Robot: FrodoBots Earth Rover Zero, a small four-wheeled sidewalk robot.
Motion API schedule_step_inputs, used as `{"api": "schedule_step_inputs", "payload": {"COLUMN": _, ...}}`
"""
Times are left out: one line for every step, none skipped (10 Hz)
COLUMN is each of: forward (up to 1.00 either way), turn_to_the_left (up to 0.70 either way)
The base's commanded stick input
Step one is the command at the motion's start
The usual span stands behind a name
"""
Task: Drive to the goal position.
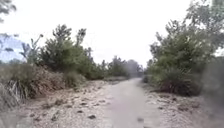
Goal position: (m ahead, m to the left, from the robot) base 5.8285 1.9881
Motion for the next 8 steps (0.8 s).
{"api": "schedule_step_inputs", "payload": {"forward": 0.45, "turn_to_the_left": -0.10}}
{"api": "schedule_step_inputs", "payload": {"forward": 0.45, "turn_to_the_left": -0.27}}
{"api": "schedule_step_inputs", "payload": {"forward": 0.45, "turn_to_the_left": -0.27}}
{"api": "schedule_step_inputs", "payload": {"forward": 0.45, "turn_to_the_left": -0.27}}
{"api": "schedule_step_inputs", "payload": {"forward": 0.45, "turn_to_the_left": -0.25}}
{"api": "schedule_step_inputs", "payload": {"forward": 0.45, "turn_to_the_left": -0.02}}
{"api": "schedule_step_inputs", "payload": {"forward": 0.45, "turn_to_the_left": 0.00}}
{"api": "schedule_step_inputs", "payload": {"forward": 0.45, "turn_to_the_left": 0.00}}
